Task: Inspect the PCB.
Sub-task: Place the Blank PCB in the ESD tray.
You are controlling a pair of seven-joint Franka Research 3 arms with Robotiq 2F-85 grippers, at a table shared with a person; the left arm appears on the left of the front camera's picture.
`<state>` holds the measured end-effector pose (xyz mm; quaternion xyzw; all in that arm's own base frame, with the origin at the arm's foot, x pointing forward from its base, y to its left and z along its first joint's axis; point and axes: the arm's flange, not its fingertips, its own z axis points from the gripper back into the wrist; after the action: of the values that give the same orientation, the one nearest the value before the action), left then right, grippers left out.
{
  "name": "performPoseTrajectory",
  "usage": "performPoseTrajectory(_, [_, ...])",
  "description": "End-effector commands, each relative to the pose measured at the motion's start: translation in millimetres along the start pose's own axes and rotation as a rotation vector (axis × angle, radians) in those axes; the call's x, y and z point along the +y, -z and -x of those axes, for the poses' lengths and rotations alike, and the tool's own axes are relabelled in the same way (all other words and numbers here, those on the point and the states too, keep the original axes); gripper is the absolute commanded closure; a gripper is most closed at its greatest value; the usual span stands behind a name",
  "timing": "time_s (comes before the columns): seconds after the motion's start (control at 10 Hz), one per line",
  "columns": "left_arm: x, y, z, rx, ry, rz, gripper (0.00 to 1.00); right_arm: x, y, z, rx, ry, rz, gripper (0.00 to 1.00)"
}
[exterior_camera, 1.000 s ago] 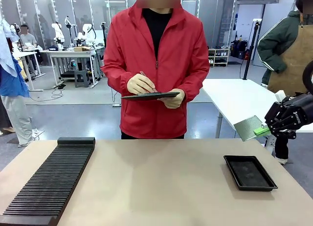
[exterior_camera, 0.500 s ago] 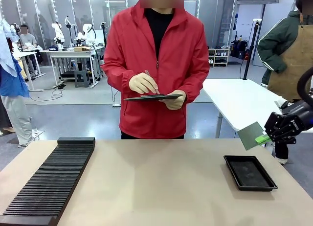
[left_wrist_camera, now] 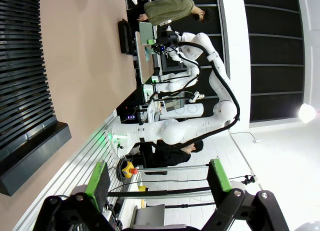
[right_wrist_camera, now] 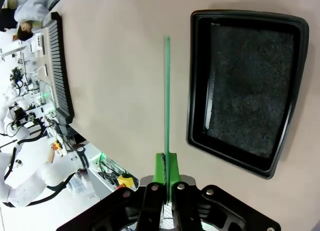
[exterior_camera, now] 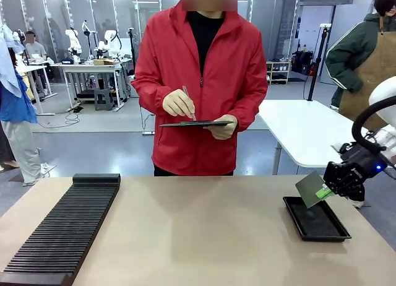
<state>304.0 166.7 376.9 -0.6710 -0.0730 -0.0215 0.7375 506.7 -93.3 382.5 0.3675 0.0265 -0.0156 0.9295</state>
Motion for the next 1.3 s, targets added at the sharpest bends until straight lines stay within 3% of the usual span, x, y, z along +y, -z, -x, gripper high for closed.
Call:
performPoseTrajectory(0.0, [-1,0,0,0.000,0.002,-0.002,0.00,-7,8,-15,0.018,0.008,0.034,0.97])
performPoseTrajectory(0.8, [-1,0,0,0.000,0.002,-0.002,0.00,-35,43,-10,0.078,-0.007,0.092,0.97])
performPoseTrajectory(1.2, [-1,0,0,0.000,0.002,-0.002,0.00,-42,57,-10,0.048,0.012,0.114,0.97])
